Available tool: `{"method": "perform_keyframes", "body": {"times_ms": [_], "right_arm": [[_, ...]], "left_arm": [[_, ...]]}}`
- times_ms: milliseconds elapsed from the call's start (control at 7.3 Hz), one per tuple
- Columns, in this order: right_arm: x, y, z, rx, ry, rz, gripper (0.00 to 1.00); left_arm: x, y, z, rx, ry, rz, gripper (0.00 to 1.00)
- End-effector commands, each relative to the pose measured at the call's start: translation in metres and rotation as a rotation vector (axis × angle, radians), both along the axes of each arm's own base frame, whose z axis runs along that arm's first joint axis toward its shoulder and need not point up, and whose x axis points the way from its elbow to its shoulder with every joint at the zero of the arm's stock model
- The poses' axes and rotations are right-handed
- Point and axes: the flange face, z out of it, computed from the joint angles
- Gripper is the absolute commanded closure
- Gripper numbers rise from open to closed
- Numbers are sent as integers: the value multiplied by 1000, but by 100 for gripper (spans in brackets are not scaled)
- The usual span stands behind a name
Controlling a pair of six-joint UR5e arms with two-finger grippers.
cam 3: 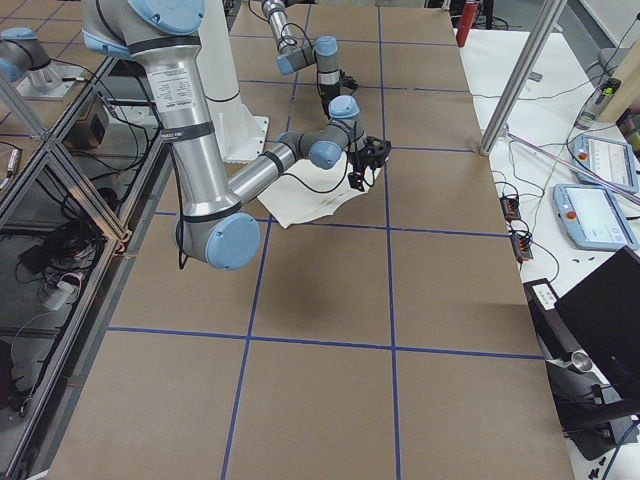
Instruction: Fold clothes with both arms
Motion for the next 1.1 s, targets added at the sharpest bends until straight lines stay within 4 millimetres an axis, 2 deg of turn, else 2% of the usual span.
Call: {"method": "perform_keyframes", "body": {"times_ms": [0,411,548,685,822,959], "right_arm": [[-1,0,0,-2,0,1,0],[-3,-2,-4,0,-6,3,0],[-3,-1,-5,0,-7,2,0],[-4,-1,-6,2,-8,1,0],[-3,-1,-7,2,-11,1,0],[-11,5,-19,14,-32,-23,0]], "left_arm": [[-6,-12,3,3,-12,-27,100],[-35,-52,12,124,-66,-22,100],[-35,-59,21,142,-89,-15,100],[-45,-72,21,149,-91,-32,100],[-69,-103,19,182,-97,-67,100],[-101,-148,17,222,-113,-120,100]]}}
